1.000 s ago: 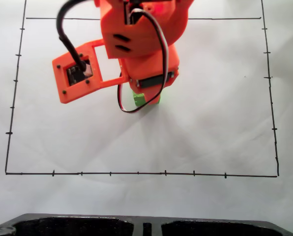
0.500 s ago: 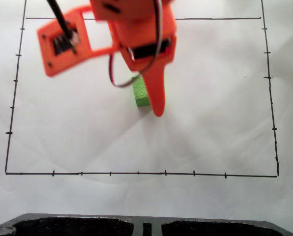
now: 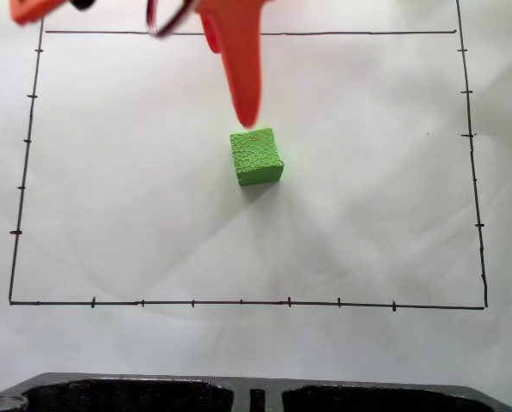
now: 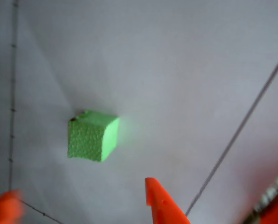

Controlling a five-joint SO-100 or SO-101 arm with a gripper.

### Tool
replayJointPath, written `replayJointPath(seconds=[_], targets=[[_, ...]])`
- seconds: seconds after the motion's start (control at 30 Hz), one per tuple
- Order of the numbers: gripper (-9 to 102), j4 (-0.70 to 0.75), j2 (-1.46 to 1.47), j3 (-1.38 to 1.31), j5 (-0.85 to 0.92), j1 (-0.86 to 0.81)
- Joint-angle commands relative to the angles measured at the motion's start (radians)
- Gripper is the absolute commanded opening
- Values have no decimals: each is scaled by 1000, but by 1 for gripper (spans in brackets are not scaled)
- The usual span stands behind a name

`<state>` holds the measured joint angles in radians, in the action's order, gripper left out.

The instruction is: Grasp the colored block, Place it on the black dot, and then return the arm to the default position.

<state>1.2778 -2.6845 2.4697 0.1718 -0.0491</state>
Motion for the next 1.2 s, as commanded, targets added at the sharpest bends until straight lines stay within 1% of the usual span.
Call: replayJointPath(seconds=[0.0,0.07,0.13,0.27,0.53,0.77,0.97,1.17], targets=[[23,-9,-161,86,28,-9],[17,-6,-230,135,32,-17],[8,-6,-278,170,32,-21],[0,-11,-348,229,6,-23],[0,-81,-476,359,-71,-32],[0,-144,-572,474,-120,-2],[0,-190,-581,508,-126,25],[0,-195,-584,511,-106,46]])
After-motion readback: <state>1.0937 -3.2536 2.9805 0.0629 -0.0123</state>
